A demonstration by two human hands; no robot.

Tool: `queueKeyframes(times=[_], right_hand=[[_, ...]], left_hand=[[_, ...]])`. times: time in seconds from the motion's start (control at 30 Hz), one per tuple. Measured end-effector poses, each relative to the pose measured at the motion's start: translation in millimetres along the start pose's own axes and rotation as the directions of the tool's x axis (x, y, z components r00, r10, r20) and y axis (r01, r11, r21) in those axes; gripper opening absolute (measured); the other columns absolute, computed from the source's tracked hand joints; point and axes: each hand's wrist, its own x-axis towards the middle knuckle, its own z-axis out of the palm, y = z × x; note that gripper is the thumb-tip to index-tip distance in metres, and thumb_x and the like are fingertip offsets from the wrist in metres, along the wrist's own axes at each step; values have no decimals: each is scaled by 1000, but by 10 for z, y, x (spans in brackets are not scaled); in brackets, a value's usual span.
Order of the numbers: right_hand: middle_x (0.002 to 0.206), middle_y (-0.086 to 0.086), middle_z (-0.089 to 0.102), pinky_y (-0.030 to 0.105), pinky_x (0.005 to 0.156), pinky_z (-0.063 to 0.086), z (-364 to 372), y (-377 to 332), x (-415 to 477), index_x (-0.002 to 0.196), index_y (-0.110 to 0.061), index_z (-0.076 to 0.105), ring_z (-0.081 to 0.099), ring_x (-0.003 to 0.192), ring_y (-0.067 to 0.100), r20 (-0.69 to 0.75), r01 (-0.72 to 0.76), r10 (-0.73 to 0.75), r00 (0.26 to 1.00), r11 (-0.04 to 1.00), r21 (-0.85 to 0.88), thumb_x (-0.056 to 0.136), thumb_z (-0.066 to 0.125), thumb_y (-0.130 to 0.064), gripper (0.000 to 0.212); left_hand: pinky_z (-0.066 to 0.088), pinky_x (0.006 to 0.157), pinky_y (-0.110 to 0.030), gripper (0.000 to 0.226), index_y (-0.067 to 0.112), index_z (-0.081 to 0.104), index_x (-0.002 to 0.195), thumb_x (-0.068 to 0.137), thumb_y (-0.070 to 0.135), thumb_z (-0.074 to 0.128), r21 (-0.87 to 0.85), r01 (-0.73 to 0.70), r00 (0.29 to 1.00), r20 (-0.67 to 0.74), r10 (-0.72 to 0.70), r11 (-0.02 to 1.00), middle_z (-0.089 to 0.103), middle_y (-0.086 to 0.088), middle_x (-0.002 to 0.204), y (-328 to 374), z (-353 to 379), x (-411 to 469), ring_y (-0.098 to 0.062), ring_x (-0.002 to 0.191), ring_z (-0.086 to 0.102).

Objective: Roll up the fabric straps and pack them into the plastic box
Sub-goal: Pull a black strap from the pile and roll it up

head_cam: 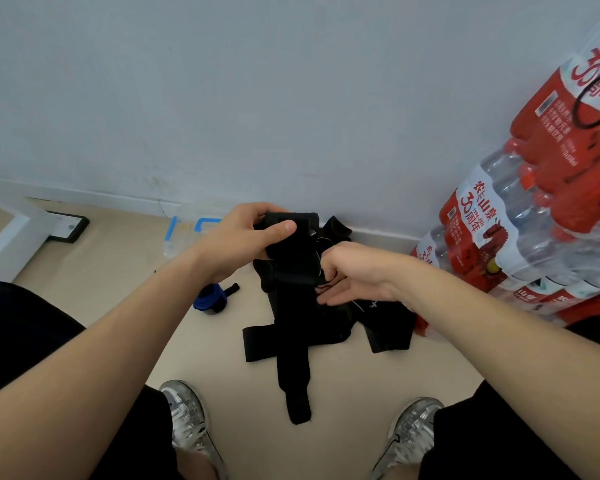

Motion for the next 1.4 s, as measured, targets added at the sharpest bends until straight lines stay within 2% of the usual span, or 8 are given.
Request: queueKeyframes(times=[0.2,0.4,0.67,0.8,0.93,1.03,1.23,1.4], right_hand=[[124,33,62,43,78,68,196,-27,-6,140,-27,29,81,86,46,-153,289,-248,956,873,392,82,46,24,79],[94,11,83,41,89,67,164,-74,-145,123,-18,59,83,91,28,-259,591,-549,795,798,122,85,84,7,52],[74,0,65,39,68,55,129,-251,-217,82,-25,78,62,67,17,-514,674,-627,585,729,-122,79,96,-39,24],[92,-1,79,31,59,60,113,-368,-323,104,-20,73,76,71,13,-533,669,-571,624,743,-14,84,94,-33,32],[79,-5,79,23,60,57,31,-477,-448,123,-26,64,75,67,7,-429,694,-611,665,719,52,91,86,-29,38],[82,-2,80,26,61,57,17,-548,-512,112,-22,73,76,69,10,-405,730,-675,617,683,-27,96,80,-27,18],[71,4,63,23,42,38,-62,-597,-531,83,-21,75,50,52,16,-348,626,-543,764,755,195,84,75,-28,7],[72,-1,74,25,45,46,-140,-638,-556,118,-27,66,61,50,16,-386,701,-644,660,713,11,94,81,-27,28]], left_hand=[[64,94,-56,24,8,71,126,107,21,68,-29,-12,995,-99,9,999,74,-24,122,52,-2,24,-33,107,77],[67,78,-35,25,3,72,125,108,22,66,-157,-66,993,-111,48,985,76,-22,120,207,-42,24,-27,104,79],[66,82,-35,25,11,79,121,106,29,70,-158,-148,988,-75,137,976,81,-15,113,496,-26,-21,-23,98,79],[66,81,-36,24,16,79,122,106,31,70,-173,-207,978,-68,198,963,81,-13,113,627,36,-48,-23,98,80],[66,77,-35,25,19,77,126,107,33,67,-154,-249,968,-47,245,956,81,-8,110,764,62,-70,-22,98,80],[66,75,-35,26,18,74,128,107,33,67,-145,-277,961,-67,270,950,80,-6,110,831,73,-75,-19,96,80],[66,84,-38,24,22,72,129,106,22,71,-48,-409,908,-121,402,911,78,-3,114,784,243,-73,-21,106,77],[63,99,-40,29,22,70,131,104,14,73,15,-473,866,-177,468,881,77,8,113,767,256,-36,-12,112,73]])
